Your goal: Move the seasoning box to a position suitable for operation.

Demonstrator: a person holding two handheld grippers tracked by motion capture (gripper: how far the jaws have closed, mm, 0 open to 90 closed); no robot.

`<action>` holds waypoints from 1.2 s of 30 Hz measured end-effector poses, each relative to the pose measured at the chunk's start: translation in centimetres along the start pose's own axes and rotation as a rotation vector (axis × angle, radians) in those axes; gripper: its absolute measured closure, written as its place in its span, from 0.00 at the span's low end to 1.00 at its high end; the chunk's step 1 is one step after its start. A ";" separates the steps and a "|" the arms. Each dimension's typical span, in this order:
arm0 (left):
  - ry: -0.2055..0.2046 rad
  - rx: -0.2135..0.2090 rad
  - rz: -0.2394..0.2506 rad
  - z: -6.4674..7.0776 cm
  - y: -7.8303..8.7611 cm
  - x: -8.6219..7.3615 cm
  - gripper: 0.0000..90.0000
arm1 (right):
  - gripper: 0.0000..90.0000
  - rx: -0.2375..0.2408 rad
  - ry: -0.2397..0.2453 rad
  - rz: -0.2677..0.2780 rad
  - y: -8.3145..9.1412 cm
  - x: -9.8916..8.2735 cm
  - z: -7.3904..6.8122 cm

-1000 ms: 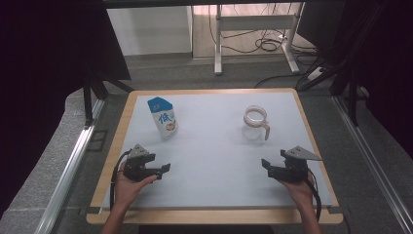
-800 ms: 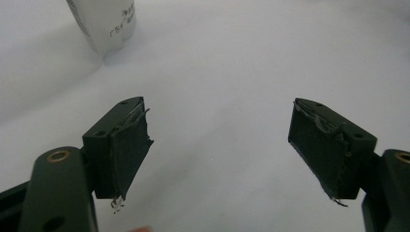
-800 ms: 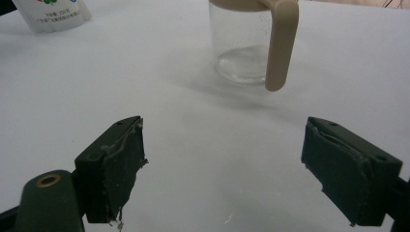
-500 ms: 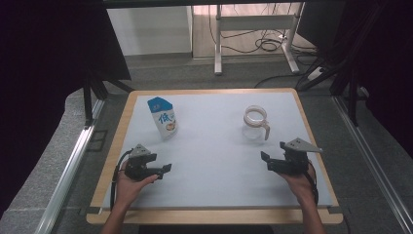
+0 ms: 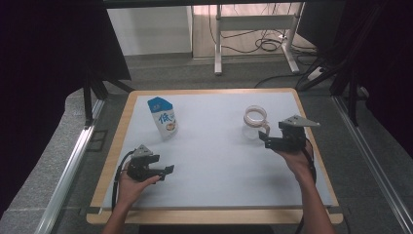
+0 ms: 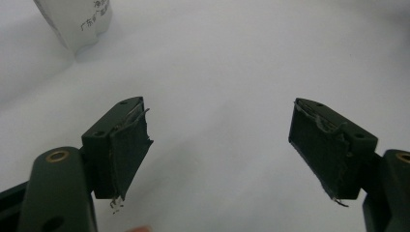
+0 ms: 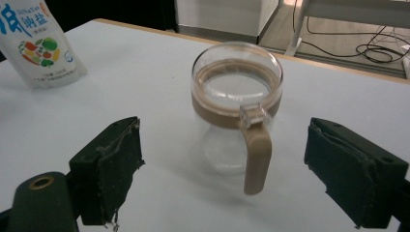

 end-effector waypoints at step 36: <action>0.005 0.007 -0.003 -0.6 0.0 -0.2 0.24 | 0.08 -0.005 -0.017 -0.179 -11.5 3.3 1.9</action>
Point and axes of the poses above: each handheld gripper's, and its own axes: y roughly backward along the jaws, x roughly out of its top, z roughly to its right, the point moved 1 cm from there along -y, roughly forward along the jaws, and after that the axes turned 7 degrees about -z, right-handed, at the moved point
